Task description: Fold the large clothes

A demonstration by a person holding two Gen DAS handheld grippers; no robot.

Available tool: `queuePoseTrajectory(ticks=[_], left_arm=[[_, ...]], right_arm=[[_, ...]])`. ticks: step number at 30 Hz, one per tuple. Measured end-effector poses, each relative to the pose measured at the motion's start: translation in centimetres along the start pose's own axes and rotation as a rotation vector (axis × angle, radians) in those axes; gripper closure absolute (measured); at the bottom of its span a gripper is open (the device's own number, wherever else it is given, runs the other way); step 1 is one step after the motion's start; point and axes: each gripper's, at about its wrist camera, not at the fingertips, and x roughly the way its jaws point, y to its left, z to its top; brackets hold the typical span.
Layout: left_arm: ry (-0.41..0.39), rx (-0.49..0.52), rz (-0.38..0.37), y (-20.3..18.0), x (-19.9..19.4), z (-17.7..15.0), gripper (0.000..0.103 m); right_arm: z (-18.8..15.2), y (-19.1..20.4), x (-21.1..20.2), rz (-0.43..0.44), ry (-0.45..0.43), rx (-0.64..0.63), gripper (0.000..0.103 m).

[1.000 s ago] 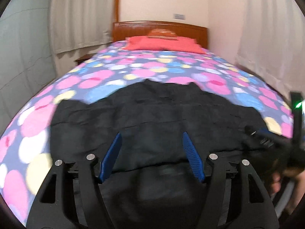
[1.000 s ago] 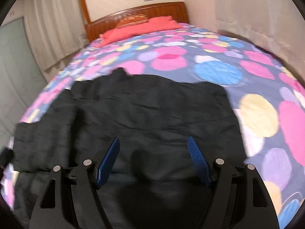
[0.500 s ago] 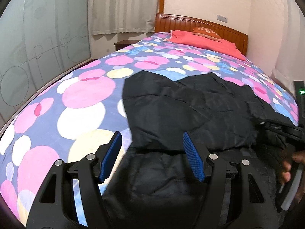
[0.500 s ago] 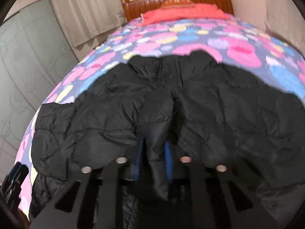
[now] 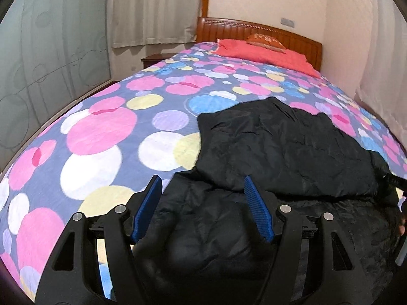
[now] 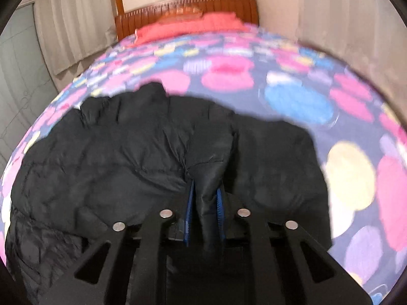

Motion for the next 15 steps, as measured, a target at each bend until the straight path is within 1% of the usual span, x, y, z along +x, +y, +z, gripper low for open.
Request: queuePoseTrajectory(ticks=[2, 4, 5, 8, 10, 13, 15], left_arm=[[0.016, 0.012, -0.01, -0.5, 0.6, 0.3, 0.036], [0.02, 0.018, -0.014, -0.9, 1.1, 0.9, 0.036], [0.016, 0.023, -0.013, -1.1, 1.4, 1.3, 0.036], [0.005, 0.033, -0.009, -1.6, 2.5, 2.9, 0.036], [0.008, 0.039, -0.007, -2.2, 3.8, 4.1, 0.036], [0.027, 0.039, 0.001, -2.8, 5.9, 5.4, 0.036], [0.049, 0.045, 0.018, -3.4, 7.8, 5.9, 0.036]], right_arm=[[-0.4, -0.7, 0.1, 0.02, 0.017, 0.019, 0.075], [-0.3, -0.9, -0.7, 0.012, 0.021, 0.043, 0.069], [0.0, -1.1, -1.5, 0.008, 0.008, 0.06, 0.067], [1.1, -0.8, -3.4, -0.011, -0.058, 0.092, 0.067], [2.1, 0.6, -3.5, 0.026, -0.073, 0.073, 0.067], [3.1, 2.9, -2.2, 0.069, -0.069, 0.029, 0.067], [3.6, 5.0, -0.2, 0.079, -0.058, -0.018, 0.067]])
